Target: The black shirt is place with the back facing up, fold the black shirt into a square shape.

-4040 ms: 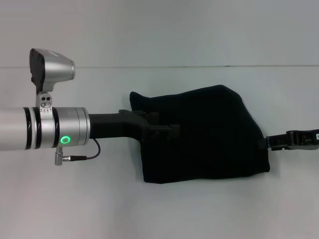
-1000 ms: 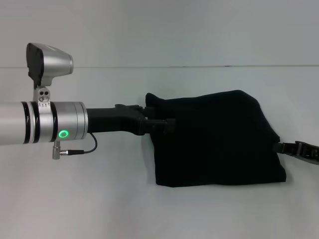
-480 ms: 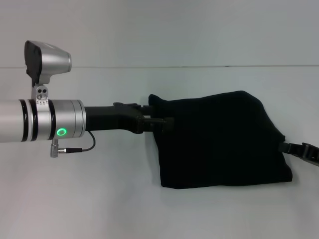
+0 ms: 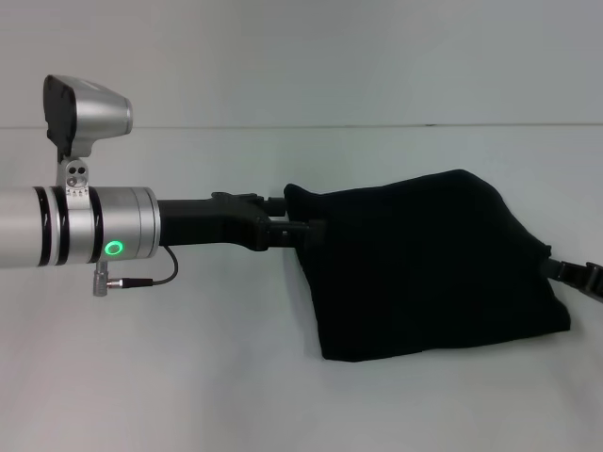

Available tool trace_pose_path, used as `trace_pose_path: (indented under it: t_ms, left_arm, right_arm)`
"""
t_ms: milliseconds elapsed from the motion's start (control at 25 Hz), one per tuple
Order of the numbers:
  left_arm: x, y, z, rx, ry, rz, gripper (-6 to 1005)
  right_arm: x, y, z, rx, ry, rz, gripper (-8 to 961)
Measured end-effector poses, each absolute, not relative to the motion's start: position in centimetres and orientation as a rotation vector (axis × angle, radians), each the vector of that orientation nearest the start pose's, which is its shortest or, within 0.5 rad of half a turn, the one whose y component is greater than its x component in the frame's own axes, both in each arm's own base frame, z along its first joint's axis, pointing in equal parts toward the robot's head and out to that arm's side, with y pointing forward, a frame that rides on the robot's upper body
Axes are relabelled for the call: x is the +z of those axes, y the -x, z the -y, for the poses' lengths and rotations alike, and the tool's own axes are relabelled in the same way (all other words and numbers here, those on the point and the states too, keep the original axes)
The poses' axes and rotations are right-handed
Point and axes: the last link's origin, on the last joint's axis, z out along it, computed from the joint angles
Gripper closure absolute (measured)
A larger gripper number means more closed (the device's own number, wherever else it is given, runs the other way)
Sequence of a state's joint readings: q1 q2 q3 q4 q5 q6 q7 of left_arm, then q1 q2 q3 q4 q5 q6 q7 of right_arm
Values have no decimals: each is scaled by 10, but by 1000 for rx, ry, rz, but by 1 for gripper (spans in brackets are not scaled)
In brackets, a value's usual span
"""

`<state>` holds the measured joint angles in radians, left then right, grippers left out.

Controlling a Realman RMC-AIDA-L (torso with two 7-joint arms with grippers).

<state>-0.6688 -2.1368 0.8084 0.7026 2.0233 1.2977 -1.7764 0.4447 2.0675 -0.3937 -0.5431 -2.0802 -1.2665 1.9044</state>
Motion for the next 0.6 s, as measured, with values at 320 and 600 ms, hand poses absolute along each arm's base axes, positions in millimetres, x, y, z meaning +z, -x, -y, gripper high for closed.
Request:
trace_pose_path:
  t_ms: [320,600]
  left_arm:
    - [-29,212,-383,-614,2627,950,137]
    - [-29,213,-383,-612,2621,953,137]
  right_arm:
    - [24,-355,-324,815,1921,-1574,925]
    - [23,-355,-324,782,1957,-1578,924]
